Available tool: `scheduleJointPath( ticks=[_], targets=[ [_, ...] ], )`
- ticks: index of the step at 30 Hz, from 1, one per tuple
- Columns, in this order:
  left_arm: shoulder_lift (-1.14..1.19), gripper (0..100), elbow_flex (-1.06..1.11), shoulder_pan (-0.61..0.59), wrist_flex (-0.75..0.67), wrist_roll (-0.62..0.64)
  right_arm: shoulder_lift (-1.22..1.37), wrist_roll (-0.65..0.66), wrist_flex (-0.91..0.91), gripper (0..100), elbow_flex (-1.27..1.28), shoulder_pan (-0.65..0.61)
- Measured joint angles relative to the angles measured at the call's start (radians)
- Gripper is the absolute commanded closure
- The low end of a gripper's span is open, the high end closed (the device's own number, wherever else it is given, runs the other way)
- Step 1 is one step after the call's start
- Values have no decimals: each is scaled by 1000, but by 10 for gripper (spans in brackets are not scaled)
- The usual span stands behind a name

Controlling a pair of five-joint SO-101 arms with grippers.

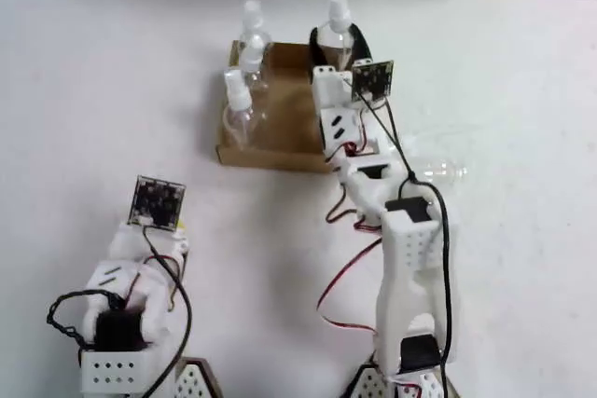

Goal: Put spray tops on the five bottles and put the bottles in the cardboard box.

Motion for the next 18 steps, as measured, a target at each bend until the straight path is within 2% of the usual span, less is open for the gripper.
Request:
scheduleJointPath(
  ticks=[18],
  targets=[
    [0,976,0,0,0,0,160,0,0,983,-164,25]
  ],
)
